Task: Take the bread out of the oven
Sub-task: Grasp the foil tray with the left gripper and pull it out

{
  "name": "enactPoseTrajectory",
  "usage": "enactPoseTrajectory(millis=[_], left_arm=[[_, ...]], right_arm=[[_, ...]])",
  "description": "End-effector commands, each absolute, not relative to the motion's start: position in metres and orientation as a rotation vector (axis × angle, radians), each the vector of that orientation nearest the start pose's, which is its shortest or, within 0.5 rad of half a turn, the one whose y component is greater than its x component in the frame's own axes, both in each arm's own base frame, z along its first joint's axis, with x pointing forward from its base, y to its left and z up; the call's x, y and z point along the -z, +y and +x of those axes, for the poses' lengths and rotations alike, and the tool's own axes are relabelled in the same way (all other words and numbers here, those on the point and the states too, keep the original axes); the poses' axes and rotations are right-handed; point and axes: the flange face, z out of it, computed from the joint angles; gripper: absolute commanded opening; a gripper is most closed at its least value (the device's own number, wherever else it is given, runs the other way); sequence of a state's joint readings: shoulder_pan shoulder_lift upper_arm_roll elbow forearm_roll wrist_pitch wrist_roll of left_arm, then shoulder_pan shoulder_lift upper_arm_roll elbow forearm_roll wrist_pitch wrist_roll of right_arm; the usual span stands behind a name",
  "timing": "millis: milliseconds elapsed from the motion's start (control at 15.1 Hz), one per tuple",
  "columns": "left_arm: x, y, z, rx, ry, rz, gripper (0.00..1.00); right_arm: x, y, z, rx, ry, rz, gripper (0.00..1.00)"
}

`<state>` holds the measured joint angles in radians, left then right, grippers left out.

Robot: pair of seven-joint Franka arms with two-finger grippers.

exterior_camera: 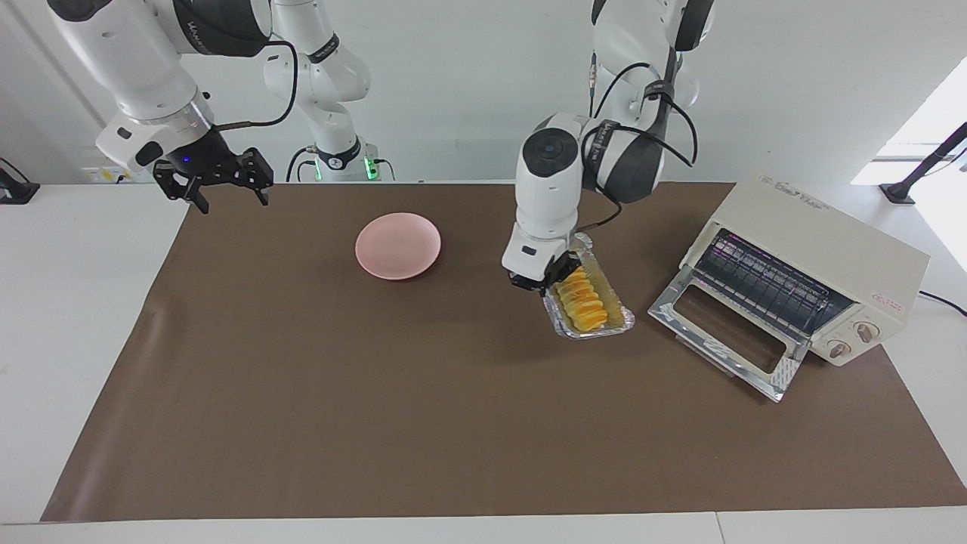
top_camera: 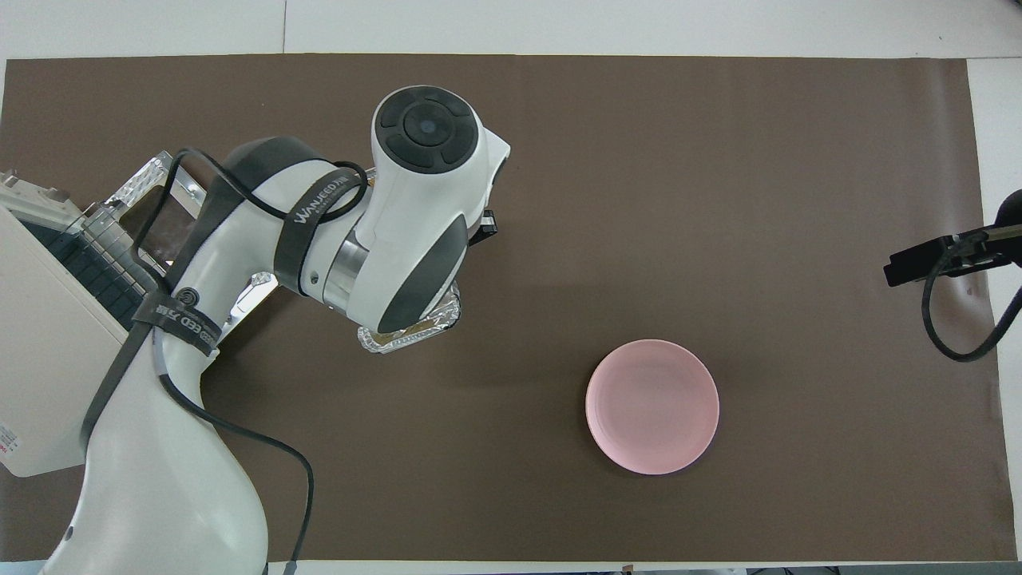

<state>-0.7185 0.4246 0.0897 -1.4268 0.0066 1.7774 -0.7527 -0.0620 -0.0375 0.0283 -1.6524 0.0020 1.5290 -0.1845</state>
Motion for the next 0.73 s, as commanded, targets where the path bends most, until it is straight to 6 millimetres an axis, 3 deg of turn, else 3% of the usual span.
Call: enactPoseTrajectory(millis=[0,266,531,598,664], left_arm=[[-0.441,-0.42,0.522,-0.088,-0.086,-3.107,0.0],[-0.404,-0.423,0.508,-0.092,-0.077,-3.119,0.0],[-0.397,-0.426,0.503,-0.102,-0.103,-3.115,0.0],[-0.398,-0.427,0.505,-0.08,-0.126,-3.129,0.08],[-0.397,-0.428,0.506,-0.067,-0.141,-3.135,0.33]], right_arm=[[-0.603,-0.02,0.529,-0.15,-0.209,-3.129,1.0],[-0.603,-0.022,0.529,-0.147,-0.202,-3.13,1.0],[-0.604,-0.025,0.529,-0.147,-0.199,-3.13,1.0],[-0.603,-0.03,0.529,-0.154,-0.185,-3.129,1.0],[-0.603,-0.032,0.528,-0.159,-0.18,-3.129,1.0]])
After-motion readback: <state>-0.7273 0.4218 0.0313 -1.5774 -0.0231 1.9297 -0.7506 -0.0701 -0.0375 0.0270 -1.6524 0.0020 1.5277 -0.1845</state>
